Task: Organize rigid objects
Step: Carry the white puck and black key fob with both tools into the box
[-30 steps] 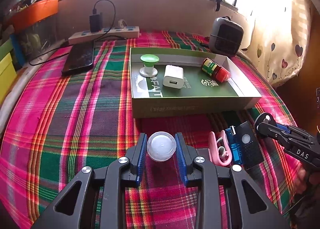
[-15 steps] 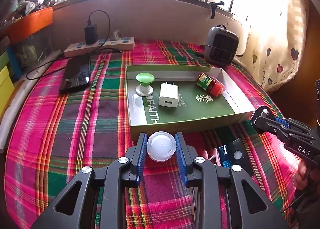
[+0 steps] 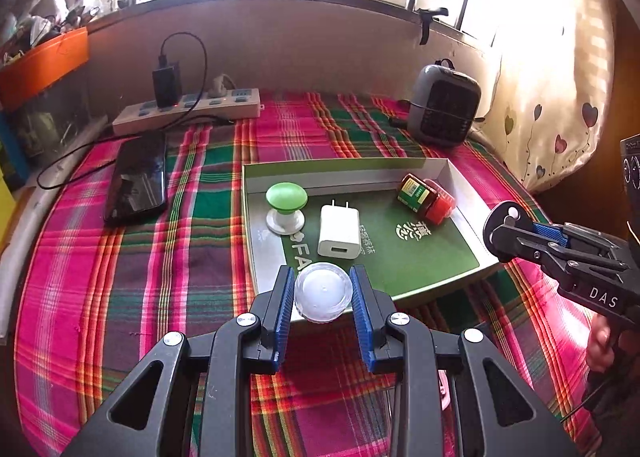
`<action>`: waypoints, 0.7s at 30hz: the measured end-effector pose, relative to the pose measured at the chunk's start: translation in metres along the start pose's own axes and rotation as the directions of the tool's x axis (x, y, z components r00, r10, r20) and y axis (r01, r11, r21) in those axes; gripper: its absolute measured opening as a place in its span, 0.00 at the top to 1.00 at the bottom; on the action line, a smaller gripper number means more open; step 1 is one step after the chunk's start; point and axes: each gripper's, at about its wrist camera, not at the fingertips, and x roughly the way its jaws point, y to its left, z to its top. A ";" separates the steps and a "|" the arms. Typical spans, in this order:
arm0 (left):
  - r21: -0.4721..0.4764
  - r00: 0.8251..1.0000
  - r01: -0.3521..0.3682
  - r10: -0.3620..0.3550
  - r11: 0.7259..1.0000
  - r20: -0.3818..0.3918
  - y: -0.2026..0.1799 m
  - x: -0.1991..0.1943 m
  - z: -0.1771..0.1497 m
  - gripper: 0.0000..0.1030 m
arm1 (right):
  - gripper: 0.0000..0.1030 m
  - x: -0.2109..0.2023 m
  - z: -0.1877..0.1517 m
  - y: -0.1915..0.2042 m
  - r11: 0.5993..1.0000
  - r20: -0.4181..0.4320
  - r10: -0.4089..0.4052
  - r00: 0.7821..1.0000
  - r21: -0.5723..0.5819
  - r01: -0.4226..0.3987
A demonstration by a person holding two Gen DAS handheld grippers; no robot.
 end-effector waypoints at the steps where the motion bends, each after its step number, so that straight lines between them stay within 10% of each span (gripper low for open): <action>1: 0.004 1.000 -0.002 0.002 1.000 -0.001 0.001 0.002 0.002 0.74 | 0.71 0.002 0.003 0.000 1.000 -0.002 0.006 1.000 -0.003 -0.006; 21: -0.005 0.999 -0.006 0.006 1.000 -0.050 0.007 0.045 0.015 0.74 | 0.71 0.069 0.031 0.003 0.998 -0.102 0.034 0.994 -0.053 -0.040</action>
